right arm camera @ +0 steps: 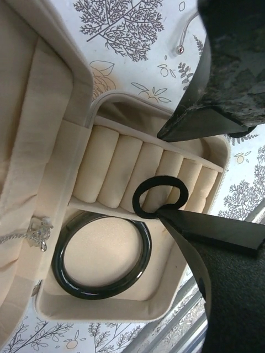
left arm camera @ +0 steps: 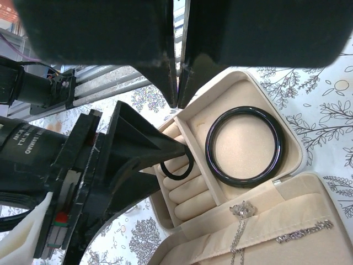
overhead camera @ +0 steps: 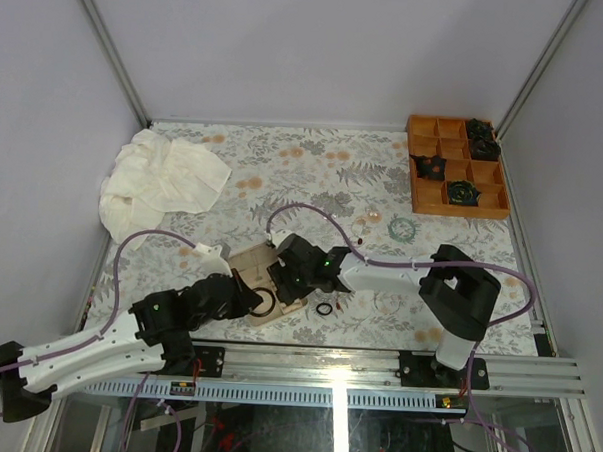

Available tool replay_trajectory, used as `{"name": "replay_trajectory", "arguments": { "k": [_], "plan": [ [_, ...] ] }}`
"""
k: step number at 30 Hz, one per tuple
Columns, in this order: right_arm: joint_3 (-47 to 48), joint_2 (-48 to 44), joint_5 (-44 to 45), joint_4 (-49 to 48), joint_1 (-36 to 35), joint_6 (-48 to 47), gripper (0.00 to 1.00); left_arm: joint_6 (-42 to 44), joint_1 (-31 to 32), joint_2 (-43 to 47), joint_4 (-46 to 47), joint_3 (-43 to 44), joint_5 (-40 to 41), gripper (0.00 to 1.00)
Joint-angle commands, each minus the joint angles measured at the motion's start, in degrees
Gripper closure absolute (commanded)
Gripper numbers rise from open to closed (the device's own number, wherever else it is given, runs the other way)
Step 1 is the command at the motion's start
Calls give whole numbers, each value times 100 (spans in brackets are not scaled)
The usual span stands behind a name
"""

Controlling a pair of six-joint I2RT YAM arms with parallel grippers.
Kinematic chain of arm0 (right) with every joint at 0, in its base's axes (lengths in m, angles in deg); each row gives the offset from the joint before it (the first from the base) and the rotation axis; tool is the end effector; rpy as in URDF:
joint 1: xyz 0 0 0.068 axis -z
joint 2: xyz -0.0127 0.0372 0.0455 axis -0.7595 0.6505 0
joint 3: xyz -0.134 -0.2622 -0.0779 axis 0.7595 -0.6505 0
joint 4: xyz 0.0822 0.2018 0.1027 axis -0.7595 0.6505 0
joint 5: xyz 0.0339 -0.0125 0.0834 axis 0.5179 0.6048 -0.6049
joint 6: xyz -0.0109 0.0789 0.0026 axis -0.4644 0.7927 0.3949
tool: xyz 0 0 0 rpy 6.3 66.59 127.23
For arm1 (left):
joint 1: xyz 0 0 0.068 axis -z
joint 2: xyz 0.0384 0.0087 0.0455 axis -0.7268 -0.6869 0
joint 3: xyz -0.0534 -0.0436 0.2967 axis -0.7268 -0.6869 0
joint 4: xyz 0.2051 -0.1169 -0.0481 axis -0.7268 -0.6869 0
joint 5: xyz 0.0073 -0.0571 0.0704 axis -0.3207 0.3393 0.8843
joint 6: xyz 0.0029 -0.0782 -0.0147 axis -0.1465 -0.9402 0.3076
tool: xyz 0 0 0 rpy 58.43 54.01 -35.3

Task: Organize the mixed jewelry
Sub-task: Place the jewelry in the jewelry box.

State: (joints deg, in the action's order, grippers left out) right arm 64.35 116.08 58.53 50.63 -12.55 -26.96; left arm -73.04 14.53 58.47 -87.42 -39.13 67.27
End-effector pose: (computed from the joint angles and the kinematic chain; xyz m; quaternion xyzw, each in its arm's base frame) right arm 0.1753 0.3338 0.1976 -0.3057 0.8871 0.2472 0.2417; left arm 0.0671 -0.0769 0.2040 -0.0817 0.8942 -0.2985 0.3234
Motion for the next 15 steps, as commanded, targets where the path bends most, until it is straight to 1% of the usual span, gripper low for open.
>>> {"name": "replay_trajectory", "arguments": {
  "k": [1, 6, 9, 12, 15],
  "plan": [
    [455, 77, 597, 214, -214, -128, 41, 24, 48, 150, -302, 263, 257, 100],
    [618, 64, 1156, 509, -390, -163, 41, 12, 40, 197, -322, 245, 270, 100],
    [617, -28, 1328, 616, -414, -155, 40, 21, 46, 213, -324, 231, 270, 100],
    [597, -149, 1307, 590, -412, -185, 41, 21, 44, 235, -331, 235, 276, 100],
    [608, -197, 1165, 533, -428, -233, 43, 24, 47, 251, -358, 239, 295, 100]
  ]
}}
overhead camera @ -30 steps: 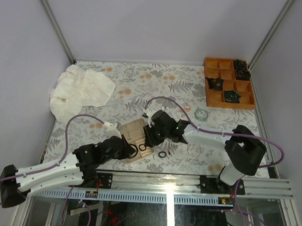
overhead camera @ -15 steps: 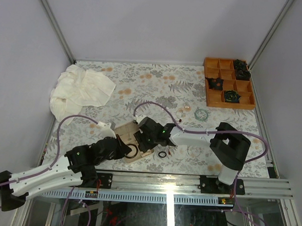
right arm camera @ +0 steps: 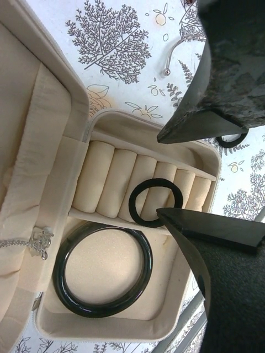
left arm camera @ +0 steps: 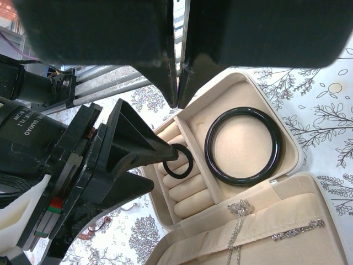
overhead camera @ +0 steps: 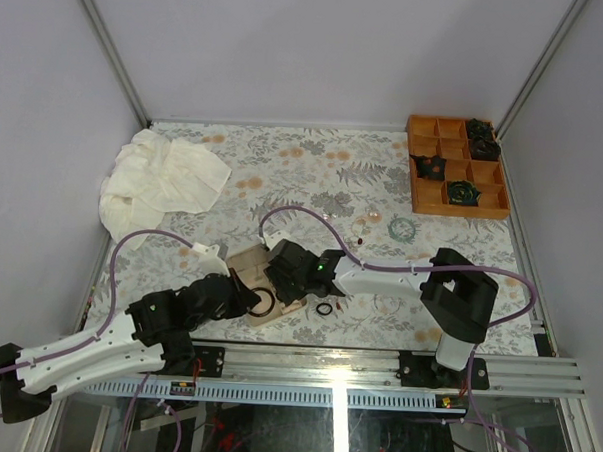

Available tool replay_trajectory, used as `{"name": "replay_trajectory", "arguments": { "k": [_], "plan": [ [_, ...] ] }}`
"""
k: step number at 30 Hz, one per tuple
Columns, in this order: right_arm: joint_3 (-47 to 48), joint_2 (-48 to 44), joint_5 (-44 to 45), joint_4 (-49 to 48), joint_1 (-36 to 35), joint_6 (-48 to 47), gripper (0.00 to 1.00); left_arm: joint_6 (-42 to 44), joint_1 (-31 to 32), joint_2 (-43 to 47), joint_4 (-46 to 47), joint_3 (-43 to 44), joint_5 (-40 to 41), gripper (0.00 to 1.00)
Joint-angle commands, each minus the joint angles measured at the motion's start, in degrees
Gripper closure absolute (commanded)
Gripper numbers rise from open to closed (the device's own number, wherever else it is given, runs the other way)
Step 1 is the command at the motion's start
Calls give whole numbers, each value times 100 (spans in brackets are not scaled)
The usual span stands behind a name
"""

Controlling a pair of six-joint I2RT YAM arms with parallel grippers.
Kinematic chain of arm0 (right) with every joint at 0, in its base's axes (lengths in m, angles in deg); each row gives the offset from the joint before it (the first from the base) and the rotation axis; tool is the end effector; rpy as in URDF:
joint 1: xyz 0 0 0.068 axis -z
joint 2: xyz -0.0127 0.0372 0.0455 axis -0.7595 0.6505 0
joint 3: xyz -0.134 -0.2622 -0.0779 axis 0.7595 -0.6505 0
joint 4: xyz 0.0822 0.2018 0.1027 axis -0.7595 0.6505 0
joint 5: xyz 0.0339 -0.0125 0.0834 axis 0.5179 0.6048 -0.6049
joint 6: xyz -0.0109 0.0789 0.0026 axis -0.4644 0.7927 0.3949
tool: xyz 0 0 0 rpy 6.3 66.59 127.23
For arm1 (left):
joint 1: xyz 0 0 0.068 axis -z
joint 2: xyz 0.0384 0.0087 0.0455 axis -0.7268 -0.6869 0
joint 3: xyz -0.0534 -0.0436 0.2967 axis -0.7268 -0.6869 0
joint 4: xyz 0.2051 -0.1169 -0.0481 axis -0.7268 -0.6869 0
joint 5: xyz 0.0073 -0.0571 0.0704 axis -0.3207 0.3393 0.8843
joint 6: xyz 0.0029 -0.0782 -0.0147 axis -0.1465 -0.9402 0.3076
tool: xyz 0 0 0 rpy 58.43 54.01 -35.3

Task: Organize the mixed jewelry
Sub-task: Place the jewelry in the jewelry box.

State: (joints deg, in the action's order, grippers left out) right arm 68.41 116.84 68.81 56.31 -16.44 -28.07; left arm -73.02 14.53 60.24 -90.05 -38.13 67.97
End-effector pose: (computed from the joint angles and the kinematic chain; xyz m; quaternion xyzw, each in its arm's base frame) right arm 0.1652 0.3437 0.2058 -0.3182 0.8878 0.1784 0.2806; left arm 0.0648 -0.0711 0.2075 -0.0842 0.8928 -0.2965 0.3285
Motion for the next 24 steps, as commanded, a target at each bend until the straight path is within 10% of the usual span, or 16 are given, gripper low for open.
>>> {"name": "replay_trajectory", "arguments": {
  "k": [1, 24],
  "plan": [
    [199, -275, 67, -70, -47, -143, 44, 23, 39, 82, -105, 143, 229, 100],
    [245, -302, -120, -227, -155, -245, 47, -8, 46, 168, -211, 123, 255, 100]
  ]
}}
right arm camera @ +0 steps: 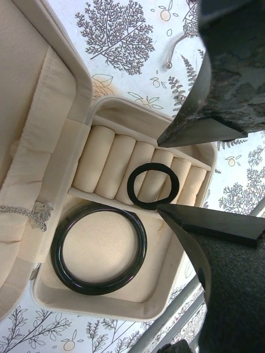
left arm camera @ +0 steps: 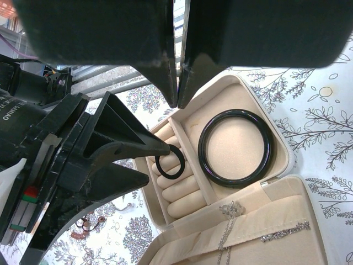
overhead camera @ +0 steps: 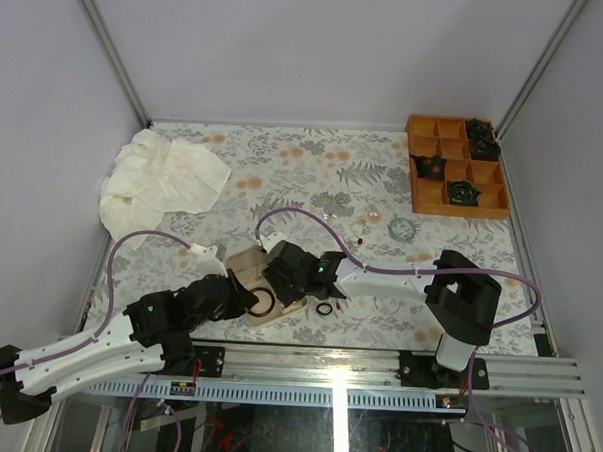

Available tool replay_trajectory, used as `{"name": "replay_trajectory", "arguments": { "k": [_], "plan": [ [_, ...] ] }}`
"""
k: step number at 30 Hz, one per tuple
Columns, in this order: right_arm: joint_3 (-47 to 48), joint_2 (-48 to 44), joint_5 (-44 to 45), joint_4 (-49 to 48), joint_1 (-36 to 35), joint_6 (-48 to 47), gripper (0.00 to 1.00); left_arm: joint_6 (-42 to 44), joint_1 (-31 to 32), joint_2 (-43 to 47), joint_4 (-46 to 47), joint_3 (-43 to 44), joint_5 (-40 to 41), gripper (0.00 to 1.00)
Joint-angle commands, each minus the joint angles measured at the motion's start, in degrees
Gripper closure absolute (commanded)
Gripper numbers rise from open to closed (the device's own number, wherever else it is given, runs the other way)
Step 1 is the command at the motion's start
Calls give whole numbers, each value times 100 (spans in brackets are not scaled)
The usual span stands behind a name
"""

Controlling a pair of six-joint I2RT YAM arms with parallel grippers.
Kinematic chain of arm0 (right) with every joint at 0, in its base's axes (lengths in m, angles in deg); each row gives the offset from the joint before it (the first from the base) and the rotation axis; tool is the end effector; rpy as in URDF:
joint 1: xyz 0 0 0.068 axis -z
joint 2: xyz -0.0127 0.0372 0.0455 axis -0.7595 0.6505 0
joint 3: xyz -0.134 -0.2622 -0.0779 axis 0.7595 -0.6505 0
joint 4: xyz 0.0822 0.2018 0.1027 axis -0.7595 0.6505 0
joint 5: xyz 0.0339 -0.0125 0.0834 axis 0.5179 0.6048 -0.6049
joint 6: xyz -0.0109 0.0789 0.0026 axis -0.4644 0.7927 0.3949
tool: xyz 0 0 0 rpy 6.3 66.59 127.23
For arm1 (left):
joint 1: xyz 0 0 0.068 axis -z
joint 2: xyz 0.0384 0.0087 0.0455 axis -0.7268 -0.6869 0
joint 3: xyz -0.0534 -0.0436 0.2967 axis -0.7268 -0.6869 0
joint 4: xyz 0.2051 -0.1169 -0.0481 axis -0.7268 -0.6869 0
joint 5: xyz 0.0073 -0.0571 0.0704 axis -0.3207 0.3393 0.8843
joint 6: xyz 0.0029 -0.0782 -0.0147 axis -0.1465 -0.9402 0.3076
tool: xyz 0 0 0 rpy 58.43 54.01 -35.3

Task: Organize the mixed jewelry
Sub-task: Place the jewelry in the jewelry box.

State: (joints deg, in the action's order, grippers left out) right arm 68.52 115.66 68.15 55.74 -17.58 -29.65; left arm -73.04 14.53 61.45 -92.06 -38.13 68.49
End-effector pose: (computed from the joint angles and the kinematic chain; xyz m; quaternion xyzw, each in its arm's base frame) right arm 0.1574 0.3468 0.2147 -0.3380 0.8751 0.1923 0.2882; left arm 0.0628 -0.0662 0.2055 -0.0852 0.8950 -0.2886 0.3294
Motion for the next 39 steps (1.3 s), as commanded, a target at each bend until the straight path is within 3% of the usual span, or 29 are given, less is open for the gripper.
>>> {"name": "replay_trajectory", "arguments": {
  "k": [1, 24, 39],
  "plan": [
    [235, -167, -89, -183, -43, -93, 47, -6, 40, 44, -4, 122, 196, 100],
    [555, 411, -149, 100, -41, -105, 45, 29, 45, 37, -20, 173, 218, 100],
    [440, 353, -164, 139, -42, -133, 60, 64, 46, -36, -20, 236, 227, 100]
  ]
}}
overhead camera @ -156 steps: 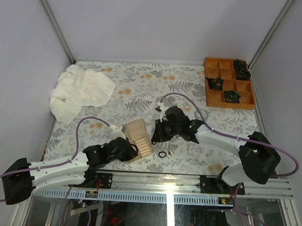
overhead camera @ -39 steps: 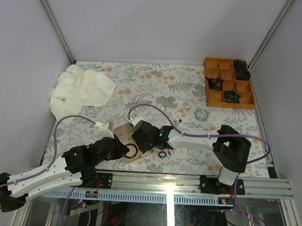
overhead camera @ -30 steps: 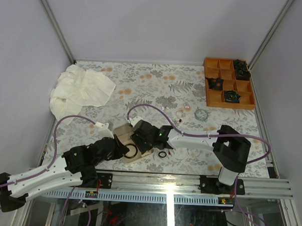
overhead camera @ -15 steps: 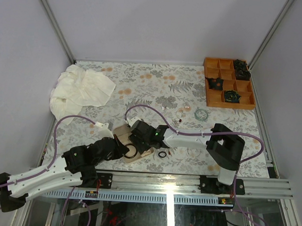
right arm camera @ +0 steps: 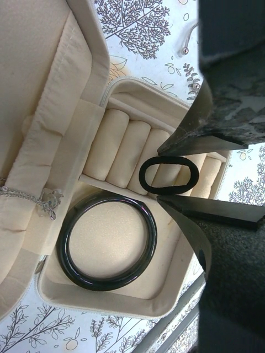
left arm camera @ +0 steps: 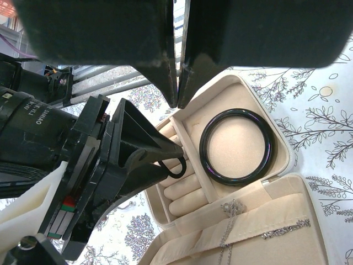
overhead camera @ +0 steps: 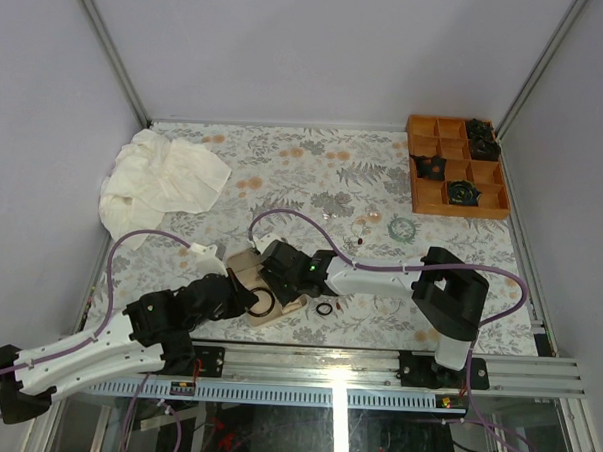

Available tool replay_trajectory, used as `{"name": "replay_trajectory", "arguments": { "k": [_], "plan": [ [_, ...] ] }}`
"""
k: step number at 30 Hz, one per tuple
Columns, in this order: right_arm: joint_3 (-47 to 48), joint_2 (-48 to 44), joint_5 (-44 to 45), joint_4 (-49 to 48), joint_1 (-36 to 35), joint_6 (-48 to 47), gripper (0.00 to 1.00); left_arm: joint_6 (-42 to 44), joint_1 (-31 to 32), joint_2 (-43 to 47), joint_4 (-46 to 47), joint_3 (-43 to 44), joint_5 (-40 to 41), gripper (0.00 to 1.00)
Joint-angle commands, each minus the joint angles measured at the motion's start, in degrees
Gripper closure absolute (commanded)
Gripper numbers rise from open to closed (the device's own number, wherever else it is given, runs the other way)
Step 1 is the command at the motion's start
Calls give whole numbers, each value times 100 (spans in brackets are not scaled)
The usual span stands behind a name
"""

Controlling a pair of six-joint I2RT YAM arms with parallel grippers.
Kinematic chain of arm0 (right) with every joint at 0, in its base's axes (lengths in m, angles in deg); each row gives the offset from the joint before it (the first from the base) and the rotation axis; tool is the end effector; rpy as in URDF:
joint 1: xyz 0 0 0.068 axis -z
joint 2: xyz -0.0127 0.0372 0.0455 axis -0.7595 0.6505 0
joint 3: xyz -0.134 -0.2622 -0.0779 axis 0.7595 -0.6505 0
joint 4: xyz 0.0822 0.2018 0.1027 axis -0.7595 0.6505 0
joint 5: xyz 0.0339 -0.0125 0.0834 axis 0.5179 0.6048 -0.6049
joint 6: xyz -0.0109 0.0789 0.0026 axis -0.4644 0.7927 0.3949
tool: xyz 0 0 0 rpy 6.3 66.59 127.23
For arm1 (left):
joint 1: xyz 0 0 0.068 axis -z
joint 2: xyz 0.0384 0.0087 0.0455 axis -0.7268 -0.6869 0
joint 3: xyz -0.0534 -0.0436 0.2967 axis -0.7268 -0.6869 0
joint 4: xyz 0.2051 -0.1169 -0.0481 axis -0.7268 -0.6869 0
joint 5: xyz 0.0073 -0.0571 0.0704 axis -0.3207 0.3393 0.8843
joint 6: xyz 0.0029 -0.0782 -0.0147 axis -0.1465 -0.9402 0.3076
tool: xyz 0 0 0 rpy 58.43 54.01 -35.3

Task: Organize the mixed jewelry
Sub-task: Place the jewelry in the jewelry box.

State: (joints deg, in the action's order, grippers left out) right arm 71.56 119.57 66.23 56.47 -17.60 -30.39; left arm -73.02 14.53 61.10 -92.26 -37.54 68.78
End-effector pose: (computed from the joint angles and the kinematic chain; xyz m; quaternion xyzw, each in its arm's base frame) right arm 0.1613 0.3621 0.2043 -0.3519 0.8755 0.1927 0.2694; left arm 0.0634 -0.0666 0.2082 -0.0861 0.8944 -0.2876 0.3315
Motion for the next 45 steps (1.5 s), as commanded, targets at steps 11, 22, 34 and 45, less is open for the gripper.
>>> {"name": "replay_trajectory", "arguments": {
  "k": [11, 22, 34, 45],
  "plan": [
    [152, -112, 85, 138, -39, -91, 75, 71, 46, -12, 4, 199, 198, 100],
    [196, -296, 196, 143, -41, -102, 88, 62, 42, -16, 5, 193, 203, 100],
    [-16, -677, 731, 126, -34, 74, 91, 53, 47, 8, 0, 170, 184, 100],
    [-253, -595, 857, 126, 249, 356, 95, 62, 46, 12, 5, 176, 181, 100]
  ]
}}
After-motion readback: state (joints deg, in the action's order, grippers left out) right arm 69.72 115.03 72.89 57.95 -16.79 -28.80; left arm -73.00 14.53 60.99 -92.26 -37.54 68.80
